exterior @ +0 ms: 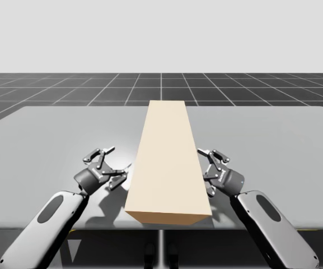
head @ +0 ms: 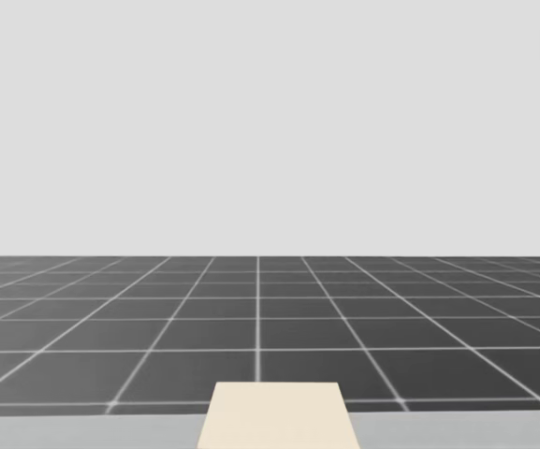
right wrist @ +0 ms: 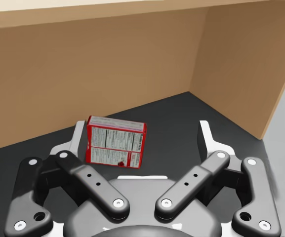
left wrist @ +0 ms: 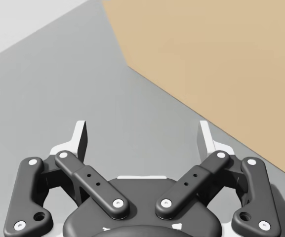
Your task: Retrieve the object from inside the box.
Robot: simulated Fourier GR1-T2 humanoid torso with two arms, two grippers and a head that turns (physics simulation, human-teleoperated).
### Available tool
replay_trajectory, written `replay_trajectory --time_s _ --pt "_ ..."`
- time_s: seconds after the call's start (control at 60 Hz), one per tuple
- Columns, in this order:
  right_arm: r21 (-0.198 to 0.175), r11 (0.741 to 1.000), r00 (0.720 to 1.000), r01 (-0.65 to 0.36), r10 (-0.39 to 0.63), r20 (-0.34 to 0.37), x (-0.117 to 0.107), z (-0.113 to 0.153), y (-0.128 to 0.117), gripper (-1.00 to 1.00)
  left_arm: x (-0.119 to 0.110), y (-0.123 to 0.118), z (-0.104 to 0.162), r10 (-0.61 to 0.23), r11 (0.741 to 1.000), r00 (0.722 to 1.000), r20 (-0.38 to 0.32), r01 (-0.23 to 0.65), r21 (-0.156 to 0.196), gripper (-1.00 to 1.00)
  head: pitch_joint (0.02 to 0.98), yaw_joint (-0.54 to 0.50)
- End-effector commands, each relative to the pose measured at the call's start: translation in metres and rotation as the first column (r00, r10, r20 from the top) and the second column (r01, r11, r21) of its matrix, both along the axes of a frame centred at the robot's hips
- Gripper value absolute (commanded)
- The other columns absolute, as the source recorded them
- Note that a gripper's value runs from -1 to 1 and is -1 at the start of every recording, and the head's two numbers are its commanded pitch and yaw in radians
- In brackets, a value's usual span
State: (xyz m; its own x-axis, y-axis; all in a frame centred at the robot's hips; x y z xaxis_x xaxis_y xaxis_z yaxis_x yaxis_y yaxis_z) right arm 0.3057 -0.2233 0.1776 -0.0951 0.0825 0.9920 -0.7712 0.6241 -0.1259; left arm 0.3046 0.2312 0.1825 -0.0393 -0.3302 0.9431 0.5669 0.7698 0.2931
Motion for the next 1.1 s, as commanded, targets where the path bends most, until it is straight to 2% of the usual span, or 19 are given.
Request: replay_trajectory --time_s 0.017,0.1,0.117,0.217,0.267,0.417,0.533,0.65,0.717,0.9,0.95,1.017,1.033,1.05,1.067,1.083,1.1 --pt "-0.005 0.999 0.999 -0.043 0.043 -0.025 -0.005 -0.011 0.025 -1.0 -0.003 -0.007 -0.004 -0.015 1.0 1.0 -0.001 0.015 0.025 -1.0 0.077 -0.03" --pt "-0.002 1.0 0.999 -0.03 0.03 -0.037 0.001 -0.017 0.028 -1.0 -0.002 -0.009 -0.006 -0.014 0.999 1.0 -0.004 0.014 0.034 -1.0 0.085 -0.04" --pt "0.011 1.0 0.999 -0.026 0.027 -0.04 0.003 -0.018 0.03 -1.0 -0.002 -0.009 -0.006 -0.017 0.999 1.0 -0.007 0.017 0.035 -1.0 0.089 -0.04" --pt "0.025 0.999 0.998 -0.019 0.02 -0.059 0.012 -0.027 0.036 -1.0 -0.002 -0.012 -0.008 -0.026 0.999 1.0 -0.012 0.027 0.04 -1.0 0.099 -0.05" --pt "0.005 1.0 0.998 -0.015 0.015 -0.059 0.017 -0.033 0.04 -1.0 -0.002 -0.012 -0.008 -0.029 0.999 0.999 -0.013 0.03 0.043 -1.0 0.105 -0.05" --pt "0.028 1.0 0.995 0.011 -0.009 -0.097 0.035 -0.045 0.051 -1.0 -0.002 -0.013 -0.009 -0.035 0.998 0.999 -0.017 0.036 0.046 -1.0 0.124 -0.06" --pt "-0.002 0.999 0.993 -0.038 0.038 -0.109 0.044 -0.054 0.07 -1.0 -0.002 -0.014 -0.011 -0.034 0.997 0.999 -0.017 0.035 0.062 -1.0 0.143 -0.07" --pt "-0.006 0.998 0.99 -0.055 0.053 -0.131 0.051 -0.057 0.085 -1.0 -0.002 -0.015 -0.011 -0.037 0.997 0.999 -0.018 0.038 0.067 -1.0 0.158 -0.07" --pt "-0.022 0.998 0.988 -0.063 0.059 -0.146 0.054 -0.061 0.091 -1.0 -0.002 -0.015 -0.012 -0.04 0.997 0.999 -0.018 0.041 0.071 -1.0 0.164 -0.07" --pt "-0.046 0.998 0.98 -0.042 0.032 -0.197 0.062 -0.072 0.096 -1.0 -0.002 -0.016 -0.013 -0.045 0.996 0.999 -0.021 0.046 0.082 -1.0 0.181 -0.07" --pt "-0.068 0.997 0.982 -0.032 0.019 -0.188 0.064 -0.076 0.096 -1.0 -0.003 -0.017 -0.014 -0.047 0.995 0.999 -0.021 0.049 0.086 -1.0 0.183 -0.08" --pt "-0.083 0.996 0.975 -0.017 -0.001 -0.222 0.066 -0.079 0.097 -1.0 -0.003 -0.017 -0.014 -0.049 0.995 0.999 -0.022 0.051 0.091 -1.0 0.185 -0.08" --pt "-0.101 0.995 0.974 0.01 -0.032 -0.224 0.067 -0.08 0.097 -0.78 -0.003 -0.017 -0.014 -0.05 0.994 0.998 -0.023 0.052 0.092 -1.0 0.186 -0.08" --pt "-0.1 0.995 0.968 0.017 -0.041 -0.246 0.067 -0.081 0.096 -0.56 -0.003 -0.017 -0.014 -0.051 0.994 0.998 -0.023 0.053 0.092 -1.0 0.186 -0.08" --pt "-0.096 0.995 0.966 0.019 -0.043 -0.253 0.067 -0.082 0.096 -0.47 -0.003 -0.017 -0.014 -0.051 0.994 0.998 -0.023 0.053 0.092 -1.0 0.186 -0.08" --pt "-0.107 0.994 0.969 0.037 -0.062 -0.239 0.066 -0.083 0.097 0.15 -0.003 -0.017 -0.015 -0.053 0.994 0.998 -0.023 0.055 0.092 -1.0 0.186 -0.08" --pt "-0.111 0.993 0.969 0.041 -0.066 -0.236 0.067 -0.084 0.097 0.49 -0.003 -0.017 -0.015 -0.054 0.994 0.998 -0.023 0.056 0.092 -1.0 0.186 -0.08"
